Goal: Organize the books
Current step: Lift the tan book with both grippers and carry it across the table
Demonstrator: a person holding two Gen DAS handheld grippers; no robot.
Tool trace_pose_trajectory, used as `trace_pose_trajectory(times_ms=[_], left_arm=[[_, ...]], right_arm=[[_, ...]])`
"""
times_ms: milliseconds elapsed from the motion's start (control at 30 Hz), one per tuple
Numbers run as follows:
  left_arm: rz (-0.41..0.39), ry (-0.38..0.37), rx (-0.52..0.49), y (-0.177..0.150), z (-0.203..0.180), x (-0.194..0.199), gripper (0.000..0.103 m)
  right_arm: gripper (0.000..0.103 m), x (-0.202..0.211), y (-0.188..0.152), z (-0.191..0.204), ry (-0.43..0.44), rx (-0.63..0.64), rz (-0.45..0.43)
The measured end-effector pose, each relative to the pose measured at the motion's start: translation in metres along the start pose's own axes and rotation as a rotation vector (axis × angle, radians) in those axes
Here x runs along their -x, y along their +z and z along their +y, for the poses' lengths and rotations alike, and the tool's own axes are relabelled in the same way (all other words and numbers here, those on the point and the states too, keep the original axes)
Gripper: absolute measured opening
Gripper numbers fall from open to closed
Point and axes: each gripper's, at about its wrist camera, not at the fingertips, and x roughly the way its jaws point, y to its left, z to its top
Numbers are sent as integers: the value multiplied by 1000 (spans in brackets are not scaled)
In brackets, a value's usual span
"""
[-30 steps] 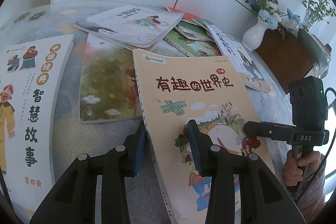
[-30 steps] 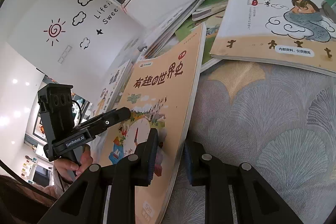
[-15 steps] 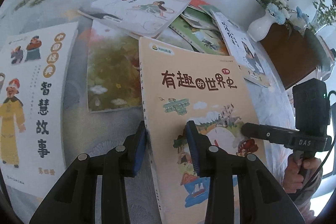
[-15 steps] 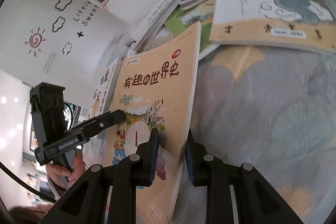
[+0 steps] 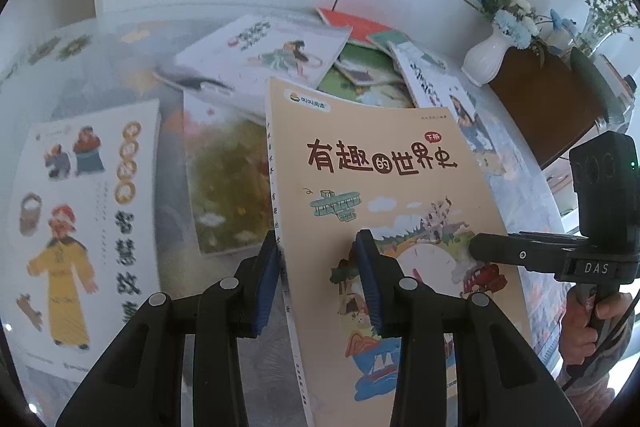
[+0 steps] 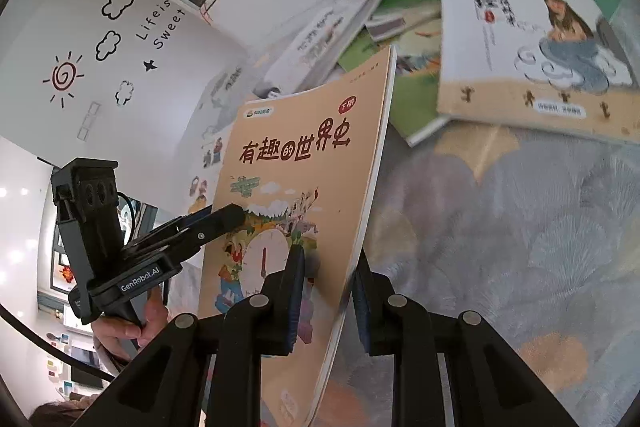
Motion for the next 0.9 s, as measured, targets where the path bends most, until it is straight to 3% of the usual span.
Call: trace_pose_trajectory(times_ms=[500, 900], left_arm=[[-97, 40, -29, 27, 33, 47, 36], [-165, 137, 33, 30, 97, 80, 37]], right_arm=[[23, -6, 24, 62, -1, 109, -26], [23, -58, 46, 124, 38, 203, 17]])
